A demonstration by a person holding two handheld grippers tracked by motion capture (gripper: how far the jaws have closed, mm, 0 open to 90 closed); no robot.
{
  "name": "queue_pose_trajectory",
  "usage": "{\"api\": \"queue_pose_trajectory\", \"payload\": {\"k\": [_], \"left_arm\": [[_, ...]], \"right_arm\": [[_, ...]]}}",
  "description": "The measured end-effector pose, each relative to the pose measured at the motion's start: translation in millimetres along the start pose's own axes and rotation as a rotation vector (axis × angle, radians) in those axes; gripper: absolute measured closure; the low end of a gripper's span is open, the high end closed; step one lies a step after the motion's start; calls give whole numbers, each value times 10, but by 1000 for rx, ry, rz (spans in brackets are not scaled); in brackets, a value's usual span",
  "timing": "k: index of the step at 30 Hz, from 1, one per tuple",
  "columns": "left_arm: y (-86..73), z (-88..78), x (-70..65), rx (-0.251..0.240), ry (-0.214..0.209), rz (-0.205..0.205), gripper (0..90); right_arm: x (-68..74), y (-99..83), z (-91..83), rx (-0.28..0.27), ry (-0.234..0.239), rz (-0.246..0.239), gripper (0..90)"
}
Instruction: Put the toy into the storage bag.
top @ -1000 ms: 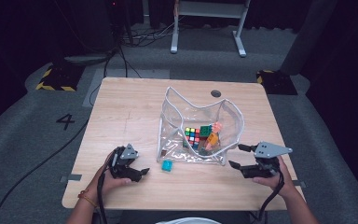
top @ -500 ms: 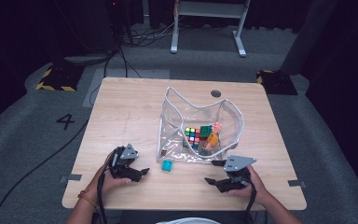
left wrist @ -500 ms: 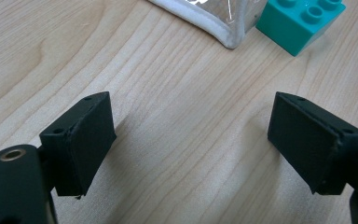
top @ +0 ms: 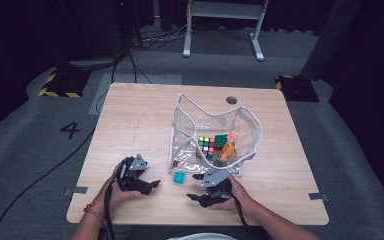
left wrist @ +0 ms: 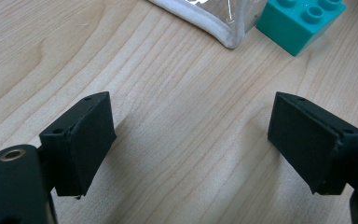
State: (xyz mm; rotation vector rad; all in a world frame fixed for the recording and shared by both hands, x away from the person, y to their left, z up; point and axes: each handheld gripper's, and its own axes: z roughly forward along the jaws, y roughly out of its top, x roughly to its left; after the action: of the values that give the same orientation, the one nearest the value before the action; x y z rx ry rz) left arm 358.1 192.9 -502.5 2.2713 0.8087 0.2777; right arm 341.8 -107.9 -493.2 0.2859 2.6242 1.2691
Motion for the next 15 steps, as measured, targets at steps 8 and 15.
{"api": "queue_pose_trajectory", "payload": {"k": [8,15], "left_arm": [[0,0,0,0,0,0,147],[0,0,0,0,-1,-1,147]], "right_arm": [[-84,138,281,14,-41,-18,321],[-100,204,438,29,-38,-11,314]]}}
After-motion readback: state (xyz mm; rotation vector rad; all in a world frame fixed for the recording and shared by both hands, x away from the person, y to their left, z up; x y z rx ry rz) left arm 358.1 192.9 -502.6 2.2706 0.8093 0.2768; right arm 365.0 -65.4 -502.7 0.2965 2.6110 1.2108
